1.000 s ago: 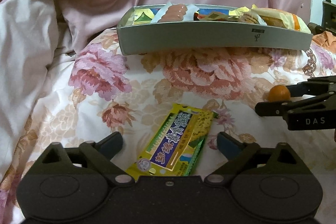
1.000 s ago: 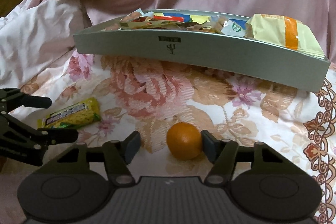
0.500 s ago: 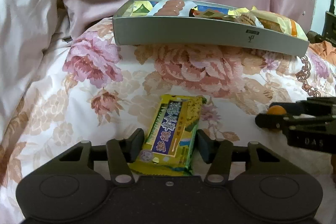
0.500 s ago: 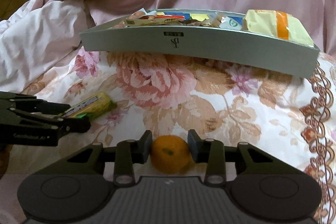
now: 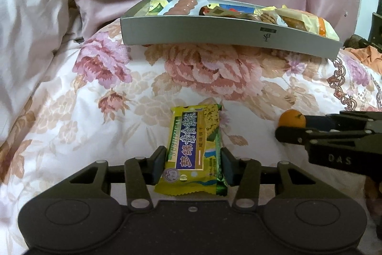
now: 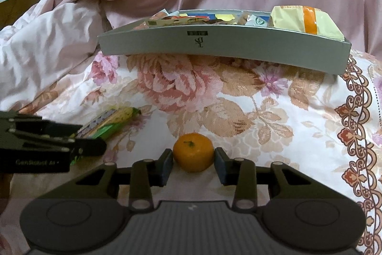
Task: Organize snacks
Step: 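Close the left tool on the biscuit packet while the right tool grasps the mandarin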
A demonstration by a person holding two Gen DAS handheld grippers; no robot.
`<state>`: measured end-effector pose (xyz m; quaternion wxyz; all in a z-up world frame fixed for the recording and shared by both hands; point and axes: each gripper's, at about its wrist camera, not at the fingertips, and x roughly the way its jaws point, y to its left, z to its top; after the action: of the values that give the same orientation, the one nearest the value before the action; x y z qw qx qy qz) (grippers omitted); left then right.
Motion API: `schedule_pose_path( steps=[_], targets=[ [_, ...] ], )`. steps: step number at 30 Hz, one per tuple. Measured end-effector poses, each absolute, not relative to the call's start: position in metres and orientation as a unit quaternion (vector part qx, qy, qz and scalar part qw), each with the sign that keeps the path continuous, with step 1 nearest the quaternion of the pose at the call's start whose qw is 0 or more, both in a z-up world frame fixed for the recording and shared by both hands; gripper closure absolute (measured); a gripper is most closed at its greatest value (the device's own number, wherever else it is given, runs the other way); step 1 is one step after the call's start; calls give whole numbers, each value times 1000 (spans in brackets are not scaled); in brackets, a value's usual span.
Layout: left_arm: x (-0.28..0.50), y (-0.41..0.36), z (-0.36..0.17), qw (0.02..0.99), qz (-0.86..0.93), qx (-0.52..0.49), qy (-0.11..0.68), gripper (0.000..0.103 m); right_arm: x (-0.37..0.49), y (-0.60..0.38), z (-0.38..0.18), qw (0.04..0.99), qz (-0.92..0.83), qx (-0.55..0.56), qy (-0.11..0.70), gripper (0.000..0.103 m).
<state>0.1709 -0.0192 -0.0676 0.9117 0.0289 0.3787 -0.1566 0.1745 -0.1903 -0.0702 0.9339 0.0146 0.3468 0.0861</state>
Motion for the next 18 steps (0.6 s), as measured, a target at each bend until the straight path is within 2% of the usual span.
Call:
schedule_pose_path(
  steps=[6,8,14,18],
  targets=[
    [169,-23,-69,911,-157,39,378,46,181,-192,-70,933,87,26,349,57],
    [170,-22,-69,912,-157,37,378,45,181,-191,-71,933,86,23,348,63],
    [171,-21,-70,912,-156,39,377,46,174,-186,-71,935,88,18,342,63],
    [169,-25,-71,912,-155,51,376,51,163,-180,-70,935,97,12,341,63]
  ],
)
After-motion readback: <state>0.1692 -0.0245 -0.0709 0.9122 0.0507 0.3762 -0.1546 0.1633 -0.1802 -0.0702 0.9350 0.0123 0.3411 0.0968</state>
